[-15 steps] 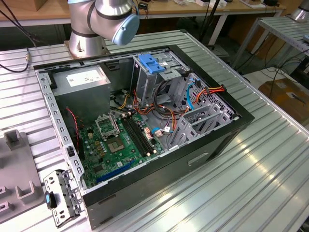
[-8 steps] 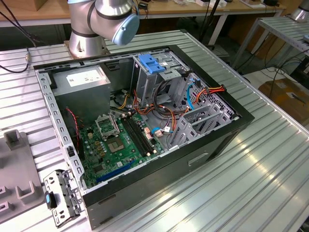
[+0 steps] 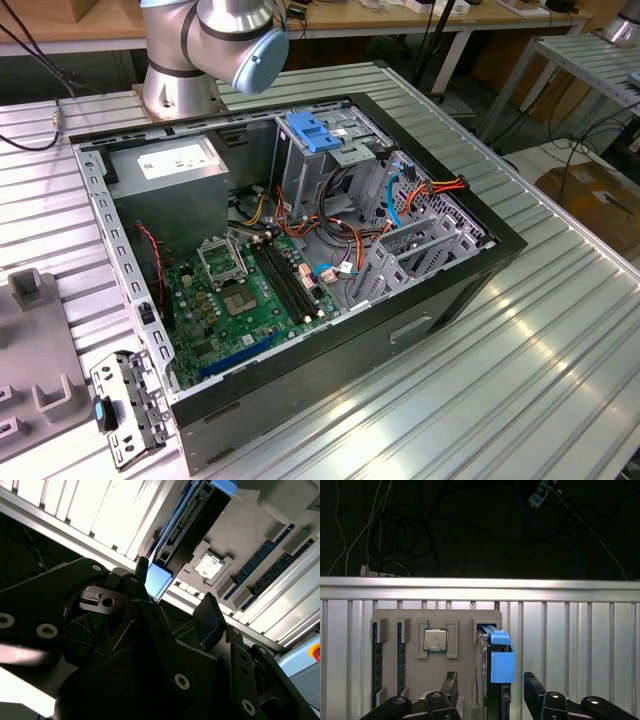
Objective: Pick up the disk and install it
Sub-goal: 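Pick up the disk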
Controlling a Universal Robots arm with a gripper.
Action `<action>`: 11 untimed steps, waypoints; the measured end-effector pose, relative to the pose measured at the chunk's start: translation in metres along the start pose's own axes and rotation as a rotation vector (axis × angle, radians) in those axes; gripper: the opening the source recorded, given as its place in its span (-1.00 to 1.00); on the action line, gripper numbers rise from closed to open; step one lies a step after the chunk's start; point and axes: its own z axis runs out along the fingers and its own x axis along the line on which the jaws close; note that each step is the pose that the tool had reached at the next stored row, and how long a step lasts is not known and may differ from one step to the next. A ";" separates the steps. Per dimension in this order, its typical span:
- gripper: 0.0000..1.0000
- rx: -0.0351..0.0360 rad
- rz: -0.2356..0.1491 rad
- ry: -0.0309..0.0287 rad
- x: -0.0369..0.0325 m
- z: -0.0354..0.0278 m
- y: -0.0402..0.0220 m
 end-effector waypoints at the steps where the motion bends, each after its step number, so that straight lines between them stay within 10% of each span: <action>1: 0.27 -0.0002 0.000 -0.0006 -0.0001 0.0003 -0.0001; 11: 0.27 0.0006 0.000 -0.0016 -0.0003 0.0058 -0.0002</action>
